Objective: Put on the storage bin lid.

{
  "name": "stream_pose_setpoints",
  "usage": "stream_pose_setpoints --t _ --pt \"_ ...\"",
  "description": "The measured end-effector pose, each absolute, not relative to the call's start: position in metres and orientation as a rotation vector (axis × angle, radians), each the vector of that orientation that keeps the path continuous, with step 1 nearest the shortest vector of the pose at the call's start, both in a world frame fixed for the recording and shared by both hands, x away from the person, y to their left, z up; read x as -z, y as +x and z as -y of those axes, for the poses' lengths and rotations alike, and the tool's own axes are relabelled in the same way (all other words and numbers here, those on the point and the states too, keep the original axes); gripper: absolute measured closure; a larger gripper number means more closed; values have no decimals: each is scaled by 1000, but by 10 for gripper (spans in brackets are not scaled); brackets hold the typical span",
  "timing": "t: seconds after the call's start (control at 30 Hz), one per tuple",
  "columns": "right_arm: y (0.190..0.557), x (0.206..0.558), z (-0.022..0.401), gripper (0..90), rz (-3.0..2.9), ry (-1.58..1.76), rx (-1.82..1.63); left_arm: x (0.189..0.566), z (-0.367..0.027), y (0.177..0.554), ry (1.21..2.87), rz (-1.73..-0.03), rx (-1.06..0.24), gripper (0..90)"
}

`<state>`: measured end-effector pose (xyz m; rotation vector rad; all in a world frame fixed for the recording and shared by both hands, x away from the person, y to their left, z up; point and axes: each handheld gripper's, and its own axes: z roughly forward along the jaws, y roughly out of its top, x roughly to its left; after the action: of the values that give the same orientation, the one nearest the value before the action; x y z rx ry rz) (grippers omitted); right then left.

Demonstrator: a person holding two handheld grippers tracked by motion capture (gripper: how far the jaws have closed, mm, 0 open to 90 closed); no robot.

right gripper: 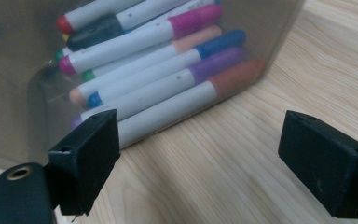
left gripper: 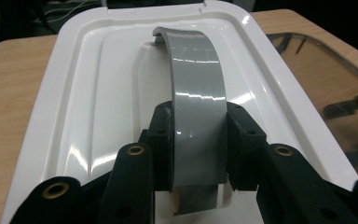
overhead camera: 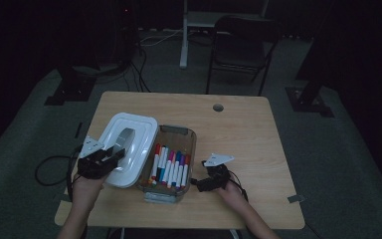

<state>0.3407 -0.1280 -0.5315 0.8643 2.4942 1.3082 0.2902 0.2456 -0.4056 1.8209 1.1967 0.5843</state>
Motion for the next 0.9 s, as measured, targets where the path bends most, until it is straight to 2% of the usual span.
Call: stream_pose_setpoints --t 0.53,0.9 --pt "340 538 81 119 -2546 774 -1287 403 -209 292 1904 -1071 -522 681" --pt "346 534 126 119 -2440 895 -1244 412 -184 295 1933 -1049 -471 681"
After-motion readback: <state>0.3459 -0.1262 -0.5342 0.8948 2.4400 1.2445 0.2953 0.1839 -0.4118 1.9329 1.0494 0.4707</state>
